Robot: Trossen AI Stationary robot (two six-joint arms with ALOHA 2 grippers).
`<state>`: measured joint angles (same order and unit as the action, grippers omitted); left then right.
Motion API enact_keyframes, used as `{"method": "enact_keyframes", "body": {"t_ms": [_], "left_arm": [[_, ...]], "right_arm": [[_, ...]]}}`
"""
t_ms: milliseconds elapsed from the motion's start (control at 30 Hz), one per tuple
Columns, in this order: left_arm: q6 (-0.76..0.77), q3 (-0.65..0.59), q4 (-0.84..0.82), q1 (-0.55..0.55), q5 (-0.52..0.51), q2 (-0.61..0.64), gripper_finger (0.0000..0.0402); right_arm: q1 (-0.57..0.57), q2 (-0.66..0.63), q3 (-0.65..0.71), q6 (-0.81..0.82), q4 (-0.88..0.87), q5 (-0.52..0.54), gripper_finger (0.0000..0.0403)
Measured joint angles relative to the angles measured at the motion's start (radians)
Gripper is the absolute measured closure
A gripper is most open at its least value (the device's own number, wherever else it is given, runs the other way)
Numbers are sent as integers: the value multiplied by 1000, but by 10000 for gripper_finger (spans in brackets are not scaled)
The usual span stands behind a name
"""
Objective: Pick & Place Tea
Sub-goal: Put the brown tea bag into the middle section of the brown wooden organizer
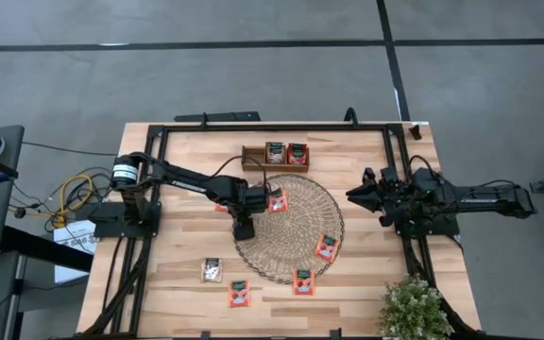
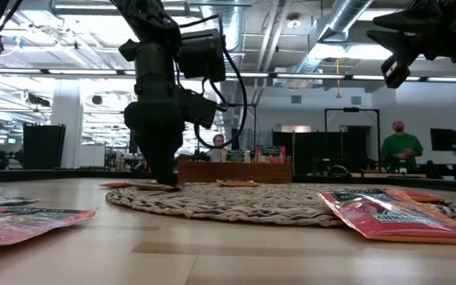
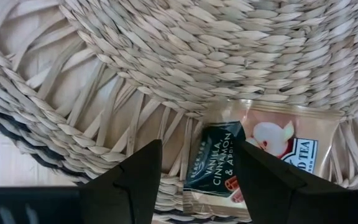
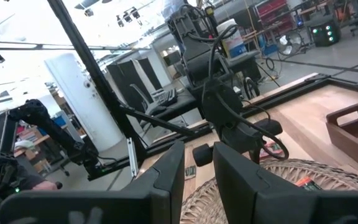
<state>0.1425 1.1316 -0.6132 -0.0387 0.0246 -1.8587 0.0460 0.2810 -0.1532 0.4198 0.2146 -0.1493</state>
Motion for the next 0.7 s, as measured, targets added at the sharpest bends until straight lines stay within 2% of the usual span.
{"method": "enact_keyframes", "body": {"t_ms": [200, 533, 700], "left_arm": [[0, 0, 2, 0, 6, 0, 227], [-22, 0, 12, 0, 12, -2, 310], [-21, 0, 21, 0, 7, -2, 337]], "right_arm": [[0, 0, 0, 0, -4, 0, 324], [0, 0, 0, 0, -4, 0, 324], [0, 0, 0, 0, -4, 1, 324]]}}
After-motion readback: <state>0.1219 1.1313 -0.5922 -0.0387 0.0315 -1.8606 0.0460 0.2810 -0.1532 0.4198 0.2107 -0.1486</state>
